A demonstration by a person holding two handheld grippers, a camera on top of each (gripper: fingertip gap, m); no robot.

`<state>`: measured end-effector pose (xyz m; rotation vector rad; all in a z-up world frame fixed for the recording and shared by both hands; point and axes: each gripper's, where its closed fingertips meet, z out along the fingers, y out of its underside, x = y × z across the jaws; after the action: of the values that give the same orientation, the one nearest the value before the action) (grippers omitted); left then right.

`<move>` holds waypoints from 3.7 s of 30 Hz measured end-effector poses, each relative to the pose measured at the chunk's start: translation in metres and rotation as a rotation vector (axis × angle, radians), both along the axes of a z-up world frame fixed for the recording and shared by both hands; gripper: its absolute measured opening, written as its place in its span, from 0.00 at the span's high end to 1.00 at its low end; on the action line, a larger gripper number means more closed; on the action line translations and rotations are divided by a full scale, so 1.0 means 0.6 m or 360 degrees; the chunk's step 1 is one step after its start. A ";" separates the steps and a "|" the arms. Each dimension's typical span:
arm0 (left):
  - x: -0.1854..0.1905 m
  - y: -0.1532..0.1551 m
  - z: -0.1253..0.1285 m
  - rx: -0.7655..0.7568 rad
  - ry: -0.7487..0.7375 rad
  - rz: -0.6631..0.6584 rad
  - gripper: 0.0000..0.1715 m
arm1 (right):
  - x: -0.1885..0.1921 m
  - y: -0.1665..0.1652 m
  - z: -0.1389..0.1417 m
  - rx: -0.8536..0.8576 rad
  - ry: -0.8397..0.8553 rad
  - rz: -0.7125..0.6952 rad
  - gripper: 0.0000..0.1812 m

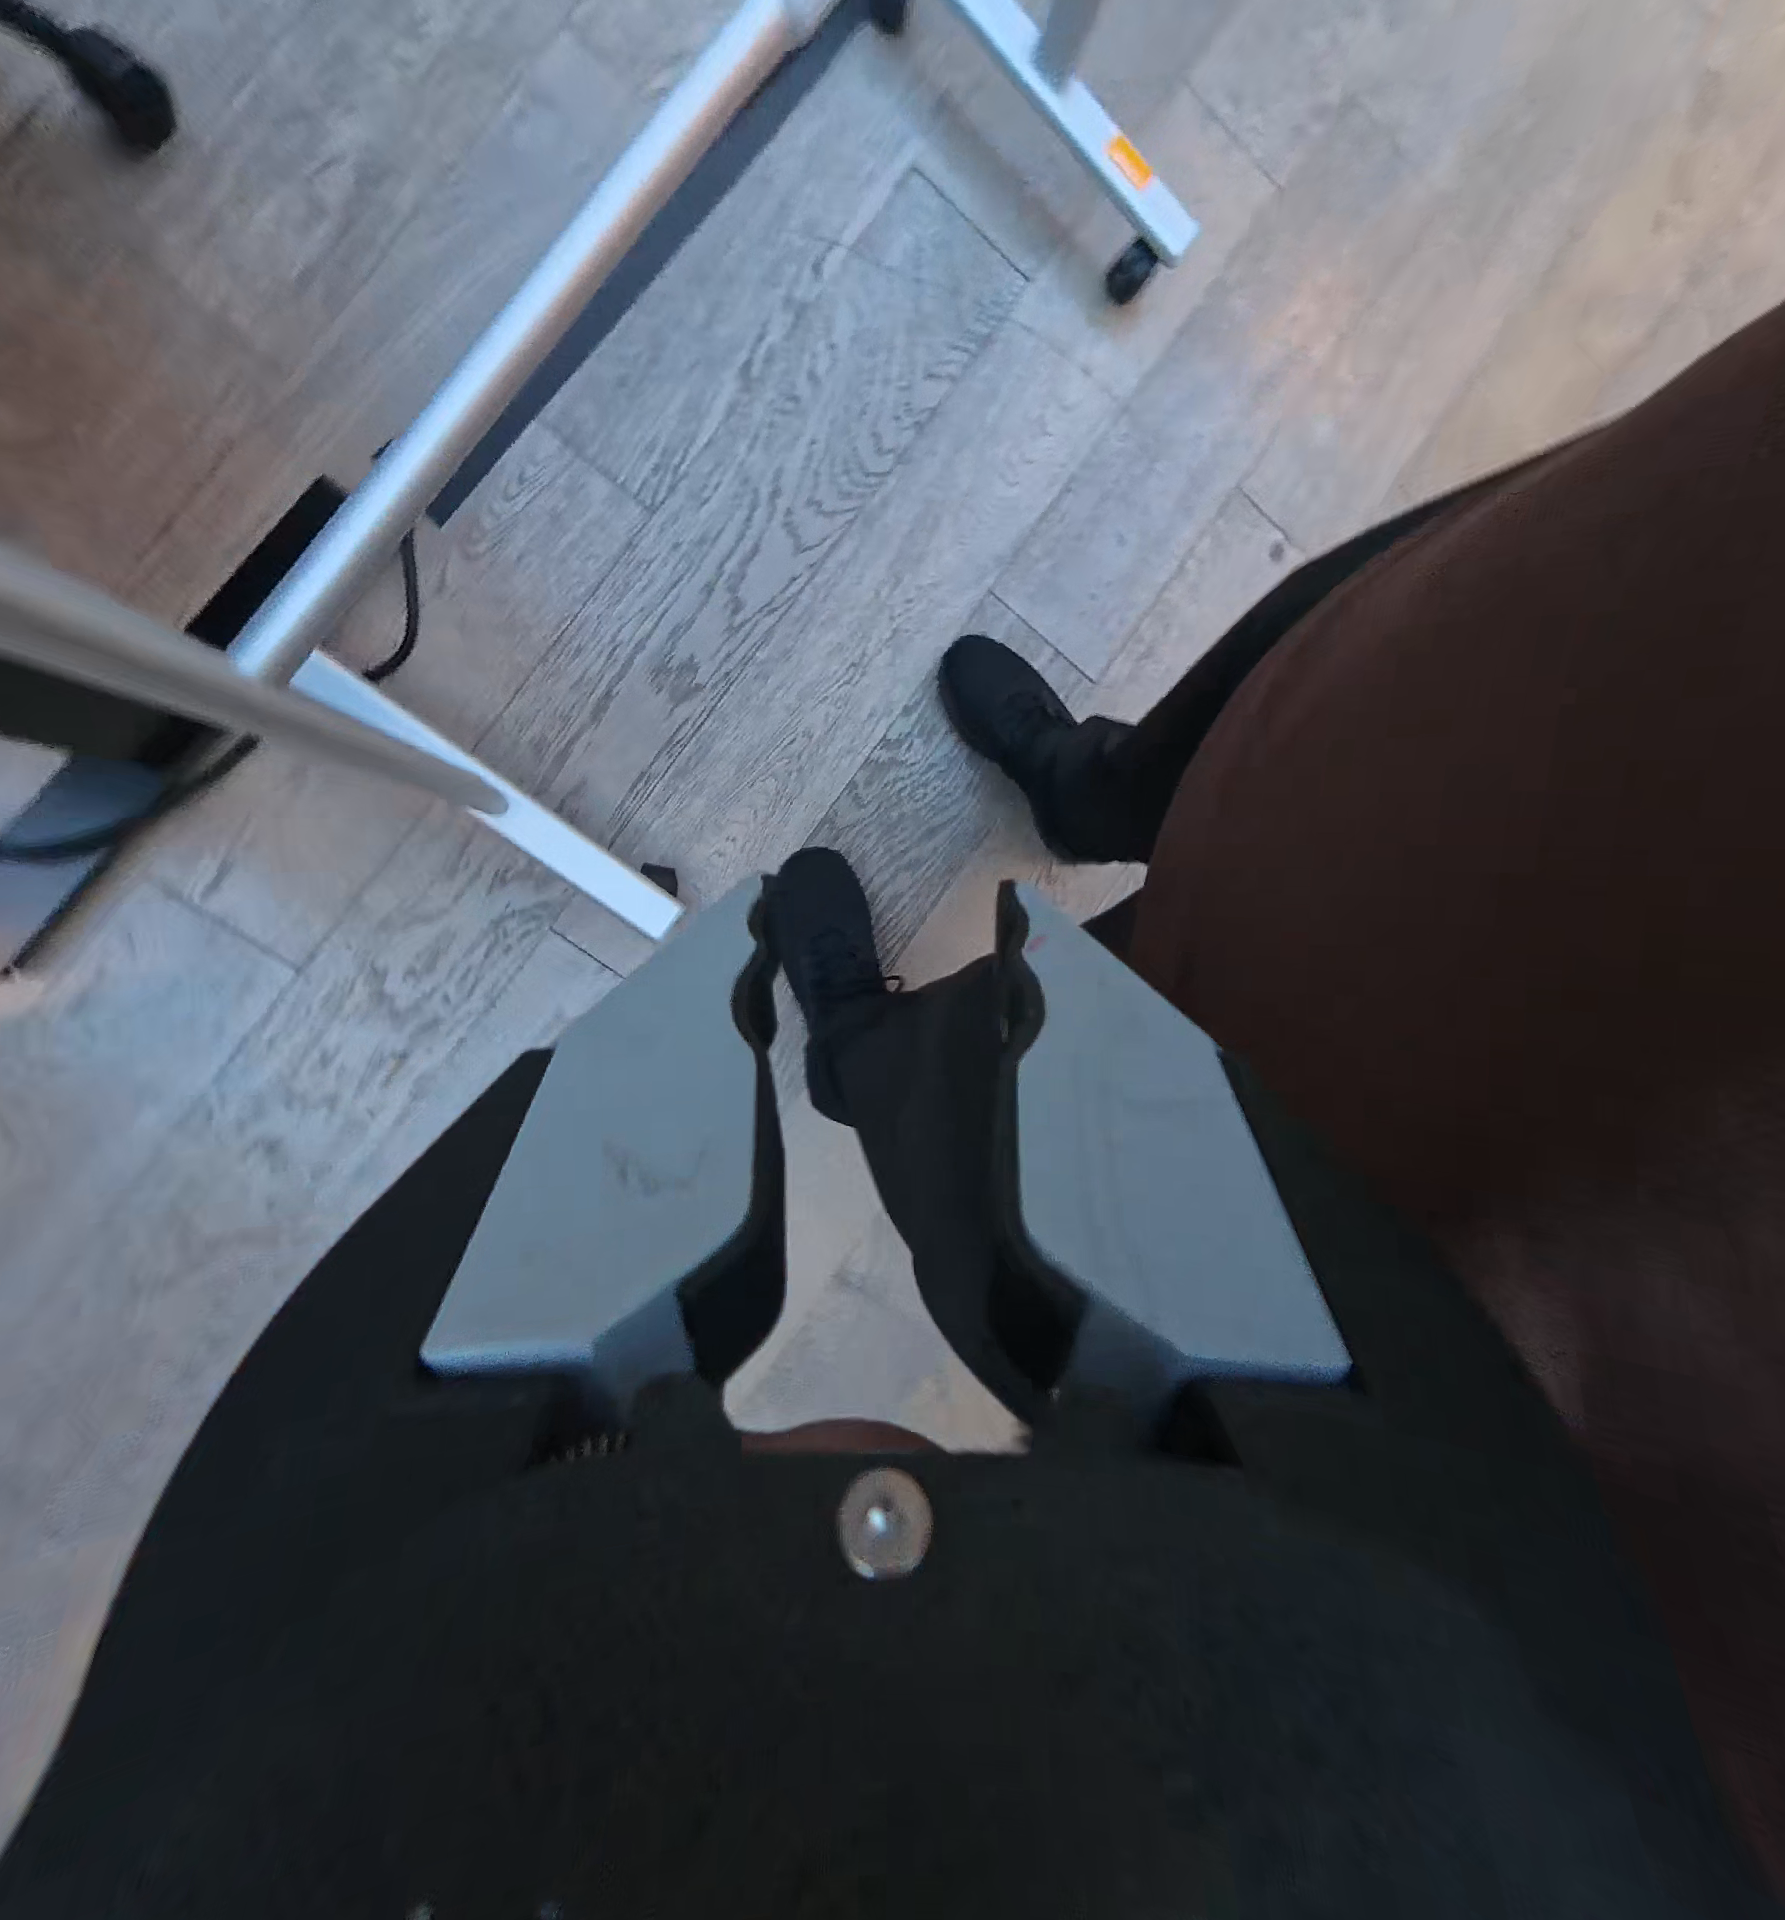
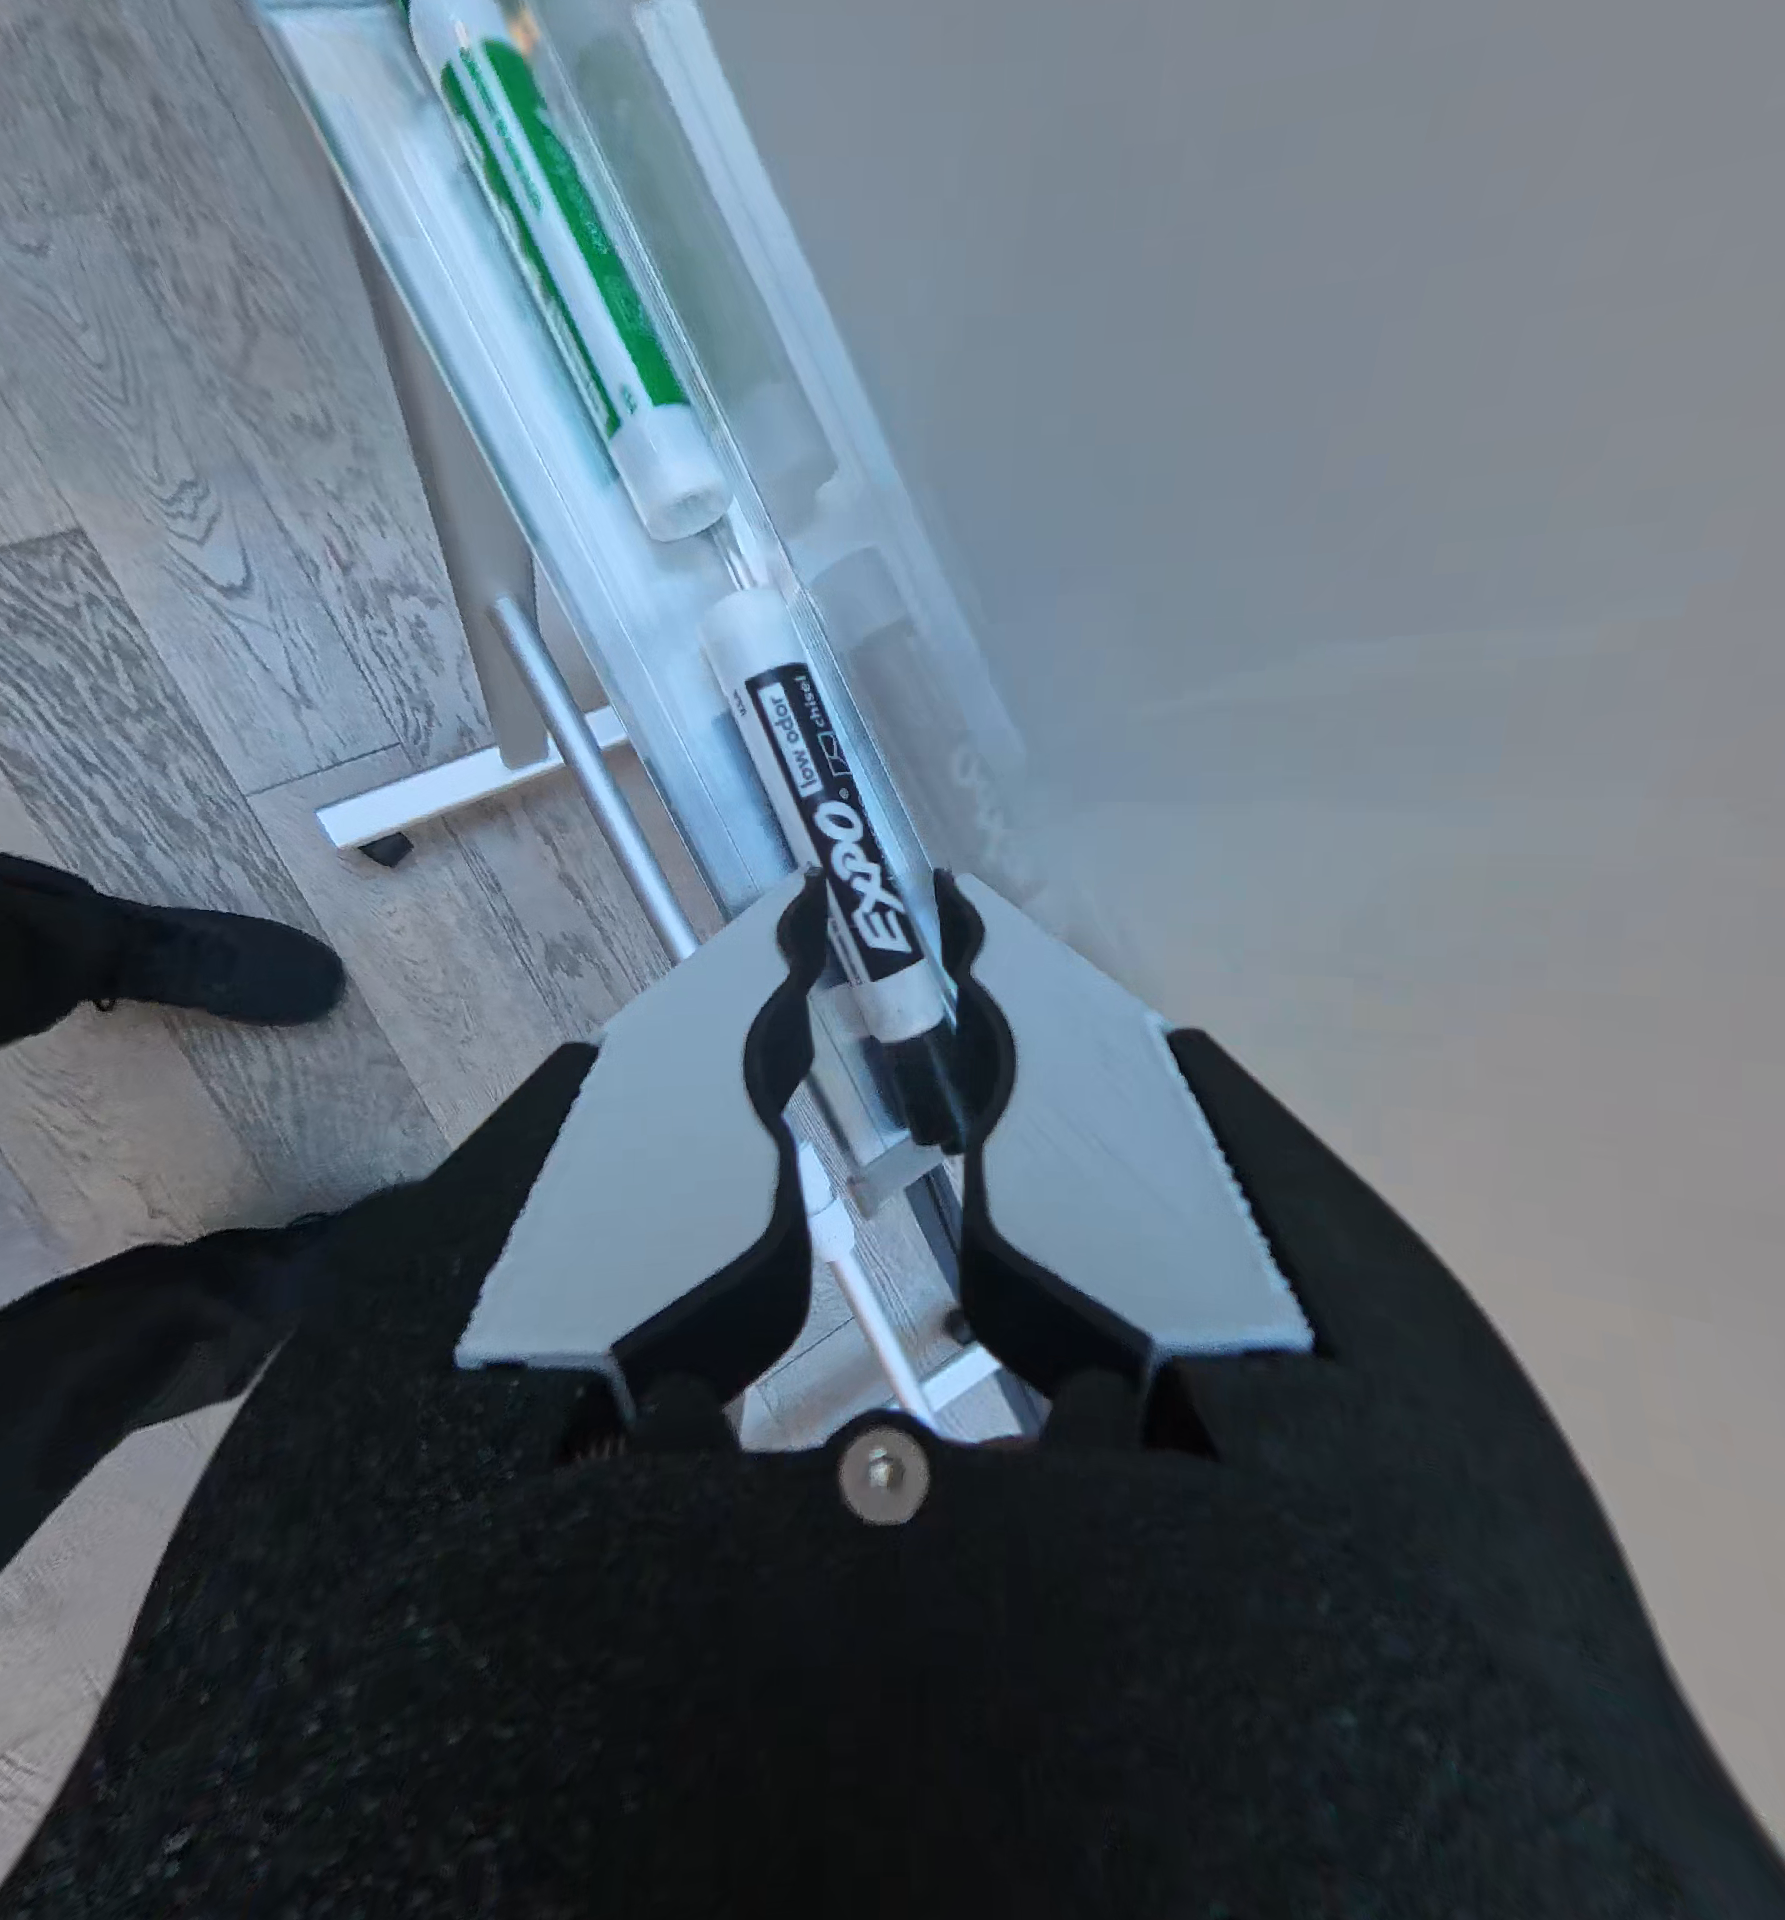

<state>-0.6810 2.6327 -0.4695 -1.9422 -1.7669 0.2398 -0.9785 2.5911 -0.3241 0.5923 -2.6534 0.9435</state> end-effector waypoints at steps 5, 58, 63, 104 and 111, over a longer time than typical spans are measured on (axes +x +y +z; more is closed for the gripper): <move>0.012 0.077 0.029 0.0135 -0.0034 0.0442 0.78 | -0.004 -0.001 -0.031 0.0038 -0.0104 0.0200 0.90; -0.240 -0.031 0.420 0.0786 0.0989 0.0323 0.70 | 0.248 -0.017 0.251 -0.0901 -0.2287 0.0007 0.91; -0.253 -0.001 0.442 0.0931 0.0990 0.0178 0.90 | 0.251 -0.007 0.265 -0.1021 -0.2366 -0.0002 0.91; -0.185 -0.016 0.484 0.1023 0.0849 0.0200 0.91 | 0.300 -0.005 0.296 -0.0898 -0.2071 -0.0036 0.92; -0.206 -0.034 0.499 0.0301 0.0981 0.0182 0.90 | 0.279 -0.011 0.321 -0.1003 -0.2006 -0.0082 0.91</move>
<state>-0.8048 2.6123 -0.1700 -1.4282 -1.4235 0.6132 -0.8112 2.5845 -0.1313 -0.3853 -2.8455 2.6143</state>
